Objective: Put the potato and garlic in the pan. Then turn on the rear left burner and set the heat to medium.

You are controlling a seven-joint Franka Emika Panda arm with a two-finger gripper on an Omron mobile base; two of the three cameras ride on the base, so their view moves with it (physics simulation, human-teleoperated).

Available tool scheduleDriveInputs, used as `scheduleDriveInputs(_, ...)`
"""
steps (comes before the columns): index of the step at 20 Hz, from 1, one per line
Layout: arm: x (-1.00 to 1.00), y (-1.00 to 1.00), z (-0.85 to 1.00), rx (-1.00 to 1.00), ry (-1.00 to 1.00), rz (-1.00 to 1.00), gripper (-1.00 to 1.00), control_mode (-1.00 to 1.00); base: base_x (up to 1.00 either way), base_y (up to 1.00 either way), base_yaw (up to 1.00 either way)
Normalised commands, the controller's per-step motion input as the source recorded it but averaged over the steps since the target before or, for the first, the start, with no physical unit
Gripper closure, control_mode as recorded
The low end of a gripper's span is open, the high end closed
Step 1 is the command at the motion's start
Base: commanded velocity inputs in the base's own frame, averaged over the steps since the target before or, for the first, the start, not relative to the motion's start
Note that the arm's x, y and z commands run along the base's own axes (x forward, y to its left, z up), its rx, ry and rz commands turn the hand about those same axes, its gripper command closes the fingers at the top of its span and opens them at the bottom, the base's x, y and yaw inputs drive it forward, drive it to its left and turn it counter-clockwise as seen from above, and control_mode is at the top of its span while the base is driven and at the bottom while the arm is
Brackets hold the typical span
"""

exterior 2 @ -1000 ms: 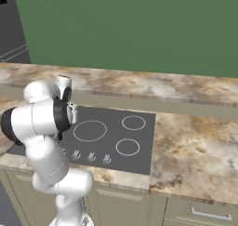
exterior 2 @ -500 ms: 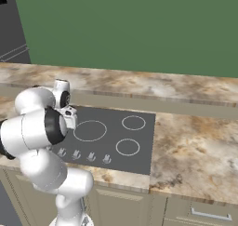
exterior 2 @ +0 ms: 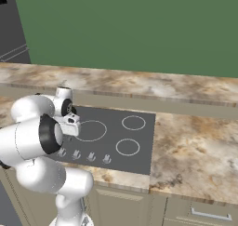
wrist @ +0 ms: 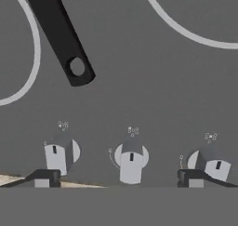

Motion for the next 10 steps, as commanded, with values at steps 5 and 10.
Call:
scheduleDriveInputs(5,0.00,-0.06,-0.30,0.00,0.00,-0.05,-1.00,-1.00,0.00,0.00,0.00)
scheduleDriveInputs(10,-0.03,0.00,-0.29,0.00,0.00,-0.06,-1.00,-1.00,0.00,0.00,0.00)
